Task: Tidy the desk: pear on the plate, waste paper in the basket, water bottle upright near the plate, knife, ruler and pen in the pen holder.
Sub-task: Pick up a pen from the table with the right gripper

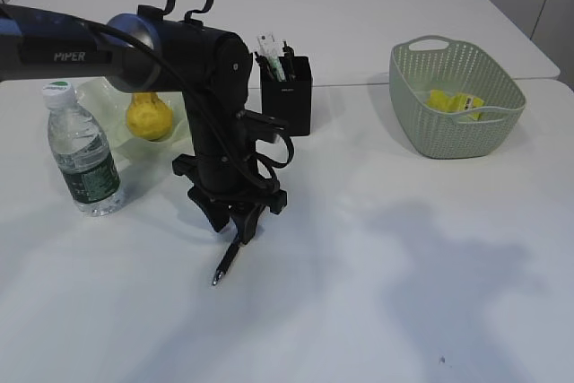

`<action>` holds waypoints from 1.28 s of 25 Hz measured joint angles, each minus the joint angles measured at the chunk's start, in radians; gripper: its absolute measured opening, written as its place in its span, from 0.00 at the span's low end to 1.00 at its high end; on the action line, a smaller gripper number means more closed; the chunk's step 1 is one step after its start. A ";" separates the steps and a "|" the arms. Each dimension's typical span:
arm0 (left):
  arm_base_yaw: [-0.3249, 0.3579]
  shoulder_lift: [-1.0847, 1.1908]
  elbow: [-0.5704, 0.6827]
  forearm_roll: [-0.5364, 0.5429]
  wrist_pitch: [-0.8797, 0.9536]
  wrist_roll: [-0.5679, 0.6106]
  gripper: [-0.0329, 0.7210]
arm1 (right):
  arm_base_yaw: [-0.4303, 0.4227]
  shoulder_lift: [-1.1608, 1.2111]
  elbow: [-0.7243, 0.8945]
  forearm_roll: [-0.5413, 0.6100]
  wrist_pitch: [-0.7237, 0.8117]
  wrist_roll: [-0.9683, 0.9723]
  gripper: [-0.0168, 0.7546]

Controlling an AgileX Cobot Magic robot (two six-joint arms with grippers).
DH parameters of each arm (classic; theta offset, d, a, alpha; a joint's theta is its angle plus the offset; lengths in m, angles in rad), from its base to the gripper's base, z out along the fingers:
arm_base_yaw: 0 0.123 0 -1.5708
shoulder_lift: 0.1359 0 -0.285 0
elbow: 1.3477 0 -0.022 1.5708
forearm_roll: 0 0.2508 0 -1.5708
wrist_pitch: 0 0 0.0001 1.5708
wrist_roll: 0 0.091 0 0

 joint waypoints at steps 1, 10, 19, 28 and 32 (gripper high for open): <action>0.000 0.000 0.000 0.000 0.000 0.000 0.46 | 0.000 0.000 0.000 0.000 0.000 0.000 0.34; 0.000 0.015 -0.002 0.002 0.010 0.007 0.45 | 0.000 0.000 0.000 0.000 0.000 0.000 0.34; 0.000 0.015 -0.002 0.008 0.012 0.025 0.21 | 0.000 0.000 0.000 -0.012 0.000 0.000 0.34; 0.000 0.016 -0.002 0.008 -0.002 0.067 0.13 | 0.000 0.000 0.000 -0.013 -0.002 0.000 0.34; 0.000 0.021 -0.032 0.008 -0.005 0.067 0.13 | 0.000 0.000 0.000 -0.013 -0.004 0.000 0.34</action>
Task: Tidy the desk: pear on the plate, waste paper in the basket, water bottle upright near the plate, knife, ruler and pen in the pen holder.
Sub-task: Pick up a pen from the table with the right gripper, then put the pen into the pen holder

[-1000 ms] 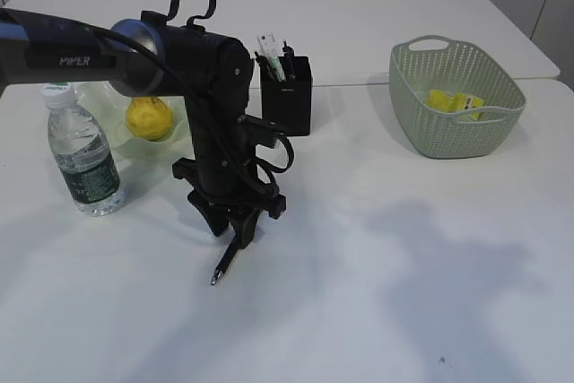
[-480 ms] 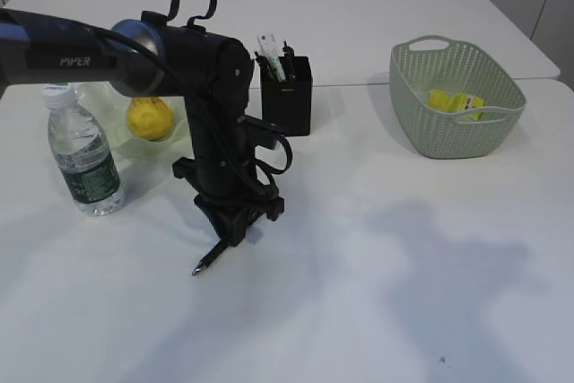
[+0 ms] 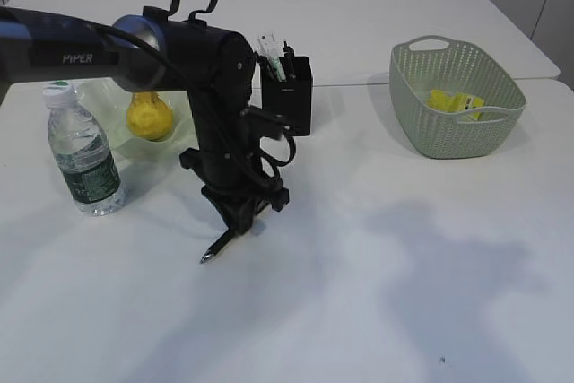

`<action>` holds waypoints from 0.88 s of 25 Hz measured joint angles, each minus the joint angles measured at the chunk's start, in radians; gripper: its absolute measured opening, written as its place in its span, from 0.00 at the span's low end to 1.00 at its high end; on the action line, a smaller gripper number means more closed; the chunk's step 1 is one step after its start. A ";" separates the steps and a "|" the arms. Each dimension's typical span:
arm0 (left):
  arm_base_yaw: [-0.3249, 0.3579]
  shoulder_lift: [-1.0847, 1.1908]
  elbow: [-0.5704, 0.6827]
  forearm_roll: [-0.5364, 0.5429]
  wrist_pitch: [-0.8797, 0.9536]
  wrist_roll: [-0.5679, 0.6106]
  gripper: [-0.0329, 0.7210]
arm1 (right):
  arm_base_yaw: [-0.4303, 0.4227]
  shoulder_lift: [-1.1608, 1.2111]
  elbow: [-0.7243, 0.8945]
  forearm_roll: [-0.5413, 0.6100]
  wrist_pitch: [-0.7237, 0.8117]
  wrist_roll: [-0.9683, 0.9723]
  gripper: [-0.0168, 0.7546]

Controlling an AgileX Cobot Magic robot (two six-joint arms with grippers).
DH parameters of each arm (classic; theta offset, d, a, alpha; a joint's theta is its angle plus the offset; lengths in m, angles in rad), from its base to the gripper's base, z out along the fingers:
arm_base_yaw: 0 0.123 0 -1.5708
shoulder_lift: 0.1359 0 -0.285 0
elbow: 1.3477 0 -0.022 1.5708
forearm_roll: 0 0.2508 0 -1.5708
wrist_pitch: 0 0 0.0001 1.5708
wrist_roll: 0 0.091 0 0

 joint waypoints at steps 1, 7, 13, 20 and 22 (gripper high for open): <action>0.000 0.001 -0.020 0.000 0.000 0.000 0.13 | 0.000 0.000 0.000 0.000 -0.002 0.000 0.34; 0.000 -0.007 -0.205 0.000 0.000 0.000 0.13 | 0.000 0.000 0.000 -0.002 -0.033 0.000 0.34; 0.000 -0.014 -0.375 0.014 -0.023 0.000 0.13 | 0.000 0.000 0.000 -0.003 -0.049 0.000 0.34; 0.000 -0.017 -0.415 0.038 -0.194 0.000 0.13 | 0.000 0.000 0.000 -0.004 -0.049 0.000 0.34; -0.002 -0.017 -0.415 0.038 -0.255 0.000 0.13 | 0.000 0.000 0.000 -0.004 -0.049 0.000 0.34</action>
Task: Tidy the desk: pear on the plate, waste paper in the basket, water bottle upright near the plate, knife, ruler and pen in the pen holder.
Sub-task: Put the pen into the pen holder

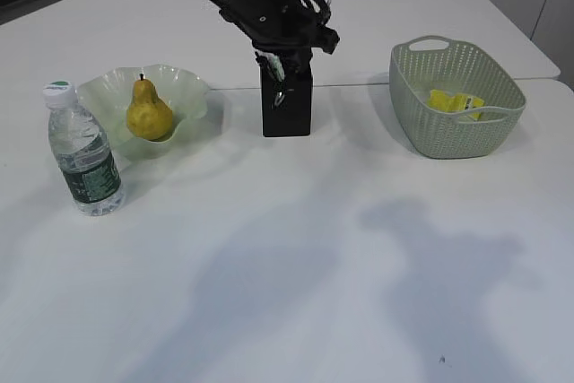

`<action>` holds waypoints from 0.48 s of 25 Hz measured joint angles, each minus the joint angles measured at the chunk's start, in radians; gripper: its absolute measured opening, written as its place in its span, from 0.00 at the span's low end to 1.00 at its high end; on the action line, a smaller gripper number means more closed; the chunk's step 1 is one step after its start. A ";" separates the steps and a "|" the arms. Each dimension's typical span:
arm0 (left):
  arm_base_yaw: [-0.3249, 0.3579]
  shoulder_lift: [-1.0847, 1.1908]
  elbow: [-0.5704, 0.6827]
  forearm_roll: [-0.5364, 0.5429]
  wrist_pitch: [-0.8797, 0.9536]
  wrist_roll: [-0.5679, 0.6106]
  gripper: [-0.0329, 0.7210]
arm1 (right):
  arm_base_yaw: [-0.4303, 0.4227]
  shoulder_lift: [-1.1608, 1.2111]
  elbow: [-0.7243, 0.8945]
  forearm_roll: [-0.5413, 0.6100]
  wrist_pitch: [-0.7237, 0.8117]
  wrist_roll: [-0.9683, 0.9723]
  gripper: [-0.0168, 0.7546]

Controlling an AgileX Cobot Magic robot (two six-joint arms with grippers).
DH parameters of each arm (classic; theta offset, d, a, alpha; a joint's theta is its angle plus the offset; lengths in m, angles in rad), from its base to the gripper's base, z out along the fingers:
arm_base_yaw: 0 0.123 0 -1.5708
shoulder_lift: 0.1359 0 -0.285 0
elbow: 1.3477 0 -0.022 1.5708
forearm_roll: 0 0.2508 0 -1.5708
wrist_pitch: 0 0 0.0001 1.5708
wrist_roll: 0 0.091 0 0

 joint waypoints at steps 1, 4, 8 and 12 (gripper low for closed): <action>0.000 0.000 0.000 0.000 -0.032 0.000 0.13 | 0.000 0.000 0.000 0.000 0.000 0.000 0.34; -0.002 0.000 0.000 0.000 -0.114 0.000 0.13 | 0.000 0.000 0.000 0.000 0.000 0.000 0.34; -0.002 0.000 0.000 0.000 -0.189 0.000 0.13 | 0.000 0.000 0.000 0.000 0.000 0.000 0.34; -0.002 0.000 0.000 0.000 -0.247 0.000 0.13 | 0.000 0.000 0.000 0.000 0.000 0.000 0.34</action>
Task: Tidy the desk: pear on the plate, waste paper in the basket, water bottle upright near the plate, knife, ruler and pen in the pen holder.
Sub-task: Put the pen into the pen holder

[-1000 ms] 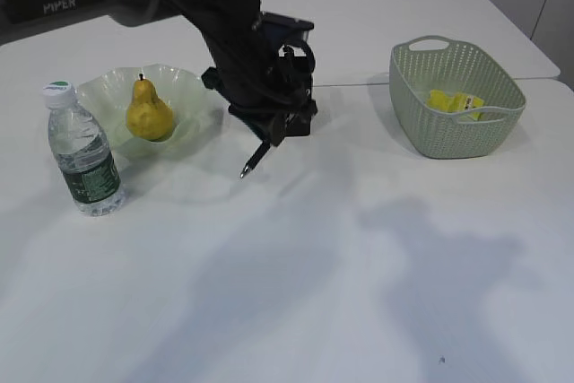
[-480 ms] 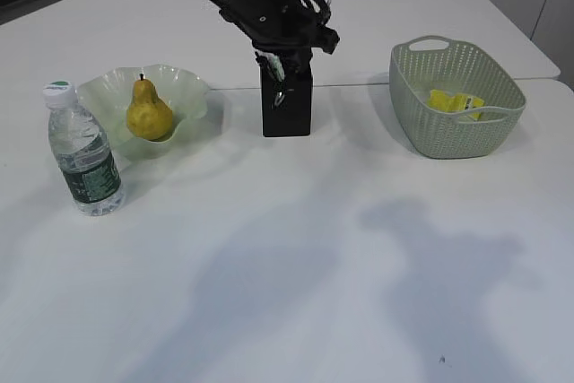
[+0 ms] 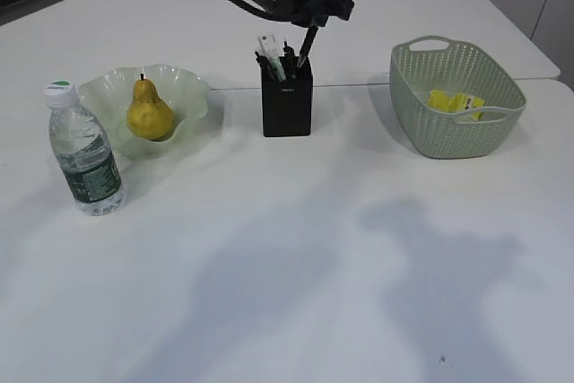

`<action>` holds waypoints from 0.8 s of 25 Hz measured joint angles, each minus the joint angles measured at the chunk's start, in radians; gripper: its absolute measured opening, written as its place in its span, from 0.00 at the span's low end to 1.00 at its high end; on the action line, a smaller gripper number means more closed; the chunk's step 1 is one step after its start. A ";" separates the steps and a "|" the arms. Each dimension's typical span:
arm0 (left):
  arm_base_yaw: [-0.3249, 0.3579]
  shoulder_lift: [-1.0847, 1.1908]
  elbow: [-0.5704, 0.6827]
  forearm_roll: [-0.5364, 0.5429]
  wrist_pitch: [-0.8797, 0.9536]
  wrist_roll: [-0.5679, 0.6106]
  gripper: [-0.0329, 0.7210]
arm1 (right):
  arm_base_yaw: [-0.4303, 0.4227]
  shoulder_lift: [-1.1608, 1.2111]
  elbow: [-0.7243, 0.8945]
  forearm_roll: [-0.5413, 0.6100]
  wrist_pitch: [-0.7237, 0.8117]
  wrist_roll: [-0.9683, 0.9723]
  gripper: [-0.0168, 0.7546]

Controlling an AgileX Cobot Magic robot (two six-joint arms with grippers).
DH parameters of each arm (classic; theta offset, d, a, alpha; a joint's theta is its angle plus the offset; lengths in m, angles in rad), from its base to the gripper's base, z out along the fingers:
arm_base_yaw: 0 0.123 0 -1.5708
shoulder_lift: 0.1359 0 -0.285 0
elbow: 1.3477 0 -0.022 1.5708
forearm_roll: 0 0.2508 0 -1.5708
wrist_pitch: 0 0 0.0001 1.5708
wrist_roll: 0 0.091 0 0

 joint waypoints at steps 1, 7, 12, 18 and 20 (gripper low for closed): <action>-0.002 0.000 0.000 0.000 -0.018 0.000 0.13 | 0.000 0.000 0.000 0.000 0.000 0.000 0.34; -0.051 -0.003 0.000 0.001 -0.135 0.000 0.13 | 0.000 -0.003 0.000 -0.002 0.000 0.000 0.34; -0.099 -0.025 0.000 0.007 -0.267 0.000 0.13 | 0.000 -0.003 0.000 -0.002 -0.002 0.000 0.34; -0.110 -0.031 0.067 -0.003 -0.462 0.000 0.13 | 0.000 -0.003 0.000 -0.002 -0.014 0.000 0.34; -0.114 -0.031 0.118 -0.007 -0.554 0.000 0.13 | 0.000 -0.003 0.000 -0.002 -0.021 0.000 0.34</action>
